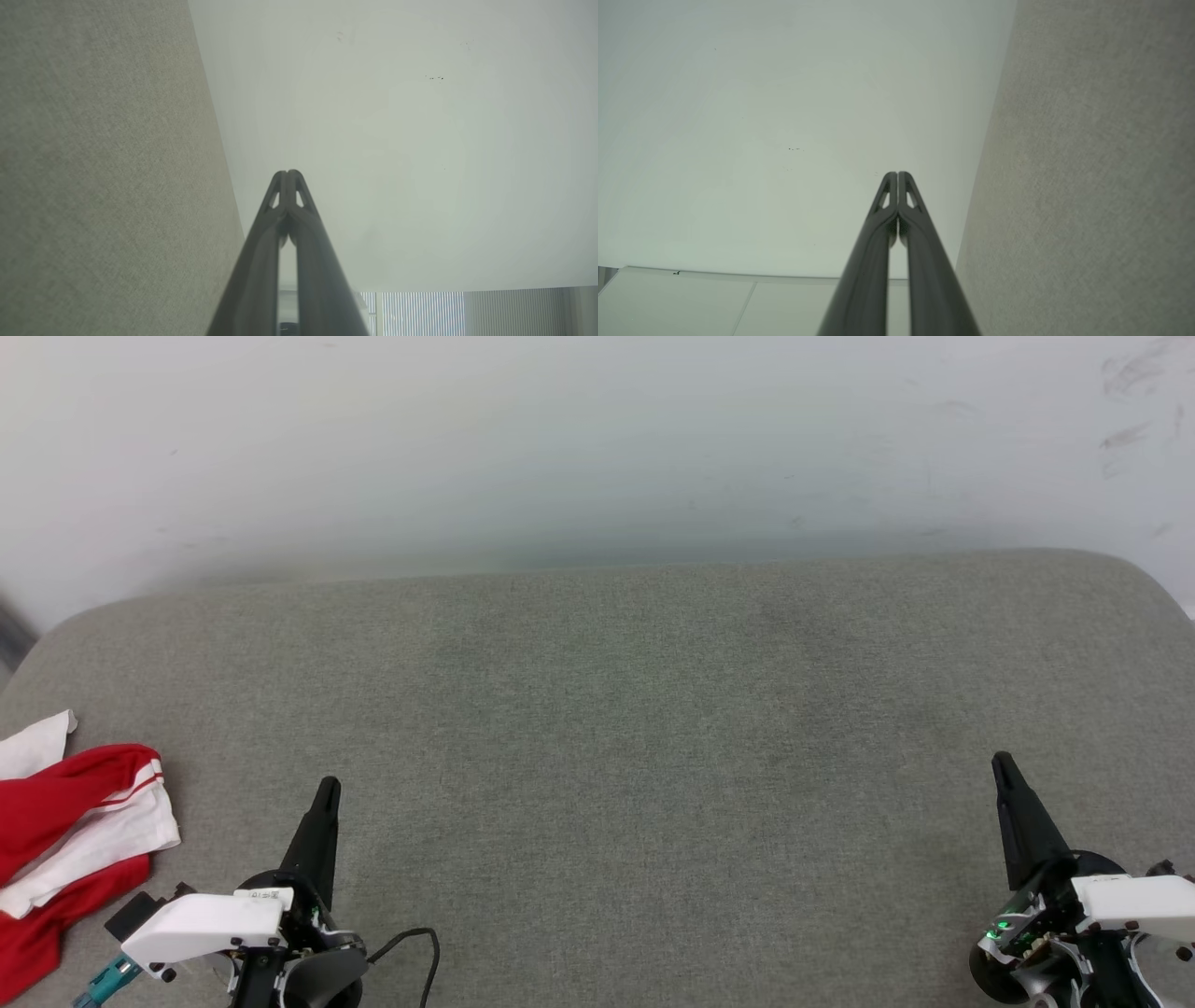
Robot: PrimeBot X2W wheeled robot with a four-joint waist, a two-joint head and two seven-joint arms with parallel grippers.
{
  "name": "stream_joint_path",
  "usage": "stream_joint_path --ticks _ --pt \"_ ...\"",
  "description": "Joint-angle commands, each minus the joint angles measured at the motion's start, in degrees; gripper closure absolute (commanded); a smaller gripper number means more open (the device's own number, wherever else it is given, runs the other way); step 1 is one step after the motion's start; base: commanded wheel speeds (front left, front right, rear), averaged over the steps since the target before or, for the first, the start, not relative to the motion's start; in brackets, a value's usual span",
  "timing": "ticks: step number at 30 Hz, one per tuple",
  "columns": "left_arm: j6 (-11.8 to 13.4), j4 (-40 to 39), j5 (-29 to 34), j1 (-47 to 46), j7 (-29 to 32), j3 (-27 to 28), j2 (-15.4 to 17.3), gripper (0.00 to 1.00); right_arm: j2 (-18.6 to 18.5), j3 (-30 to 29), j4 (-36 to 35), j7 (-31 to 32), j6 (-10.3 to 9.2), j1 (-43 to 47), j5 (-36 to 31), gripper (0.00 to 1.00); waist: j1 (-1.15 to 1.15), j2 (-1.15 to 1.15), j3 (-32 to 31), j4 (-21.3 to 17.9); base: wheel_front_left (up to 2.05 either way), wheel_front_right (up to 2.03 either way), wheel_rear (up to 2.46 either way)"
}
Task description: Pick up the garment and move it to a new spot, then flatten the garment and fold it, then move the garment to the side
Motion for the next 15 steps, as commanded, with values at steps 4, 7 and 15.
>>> stream_joint_path --ticks 4,7,15 --pt "-0.2 0.0 0.1 -0.3 0.2 0.2 -0.1 1.00 0.2 0.0 0.1 0.2 0.00 -0.7 -0.3 1.00 0.00 0.00 0.0 0.0 0.00 0.00 0.00" --pt "-0.2 0.0 0.1 -0.3 0.2 0.2 -0.1 1.00 0.2 0.0 0.1 0.2 0.00 -0.7 -0.3 1.00 0.00 0.00 0.0 0.0 0.00 0.00 0.00" --pt "-0.2 0.0 0.1 -0.3 0.2 0.1 -0.1 1.00 0.2 0.0 0.1 0.2 0.00 -0.7 -0.3 1.00 0.00 0.00 0.0 0.0 0.00 0.00 0.00"
